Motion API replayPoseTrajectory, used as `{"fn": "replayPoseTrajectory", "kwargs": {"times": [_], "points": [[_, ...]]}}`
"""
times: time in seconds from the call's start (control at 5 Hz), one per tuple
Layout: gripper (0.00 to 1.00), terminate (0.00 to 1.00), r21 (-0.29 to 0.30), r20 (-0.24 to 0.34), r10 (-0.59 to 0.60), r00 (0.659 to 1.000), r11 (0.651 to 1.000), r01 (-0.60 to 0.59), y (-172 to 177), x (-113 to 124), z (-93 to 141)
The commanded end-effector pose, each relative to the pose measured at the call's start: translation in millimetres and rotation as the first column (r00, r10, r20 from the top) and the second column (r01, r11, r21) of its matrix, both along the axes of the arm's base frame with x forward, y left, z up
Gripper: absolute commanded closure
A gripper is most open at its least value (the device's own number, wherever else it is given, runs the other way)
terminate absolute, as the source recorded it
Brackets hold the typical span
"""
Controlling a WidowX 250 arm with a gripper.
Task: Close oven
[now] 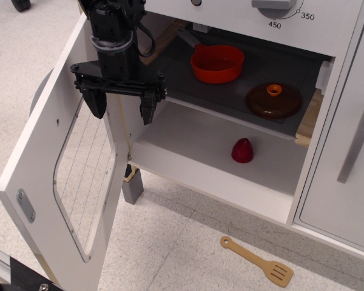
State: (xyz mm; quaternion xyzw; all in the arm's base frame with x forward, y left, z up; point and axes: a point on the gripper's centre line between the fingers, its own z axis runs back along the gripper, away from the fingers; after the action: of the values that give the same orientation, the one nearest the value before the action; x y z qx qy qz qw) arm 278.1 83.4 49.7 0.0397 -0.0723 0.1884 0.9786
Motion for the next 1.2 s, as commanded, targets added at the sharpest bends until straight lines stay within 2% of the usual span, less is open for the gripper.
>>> {"fn": "replayPoseTrajectory", "kwargs": {"times": [0.0, 0.2, 0.4, 0.8, 1.0], "points": [[0.00, 0.00, 0.000, 0.000, 0.000, 1.000, 1.000, 0.000, 0.0, 0.0, 0.0], [0.00, 0.00, -0.039, 0.040, 0.014, 0.999, 0.999, -0.012, -9.6, -15.2, 28.2], [0.00, 0.00, -0.055, 0.048, -0.004, 0.999, 0.998, 0.007, -9.6, -23.4, 49.0], [0.00, 0.00, -0.044, 0.027, -0.020, 0.999, 0.999, 0.021, 20.7, -51.4, 91.3], [0.00, 0.00, -0.034, 0.019, -0.019, 1.000, 0.999, 0.020, 35.2, -65.0, 101.3]]}}
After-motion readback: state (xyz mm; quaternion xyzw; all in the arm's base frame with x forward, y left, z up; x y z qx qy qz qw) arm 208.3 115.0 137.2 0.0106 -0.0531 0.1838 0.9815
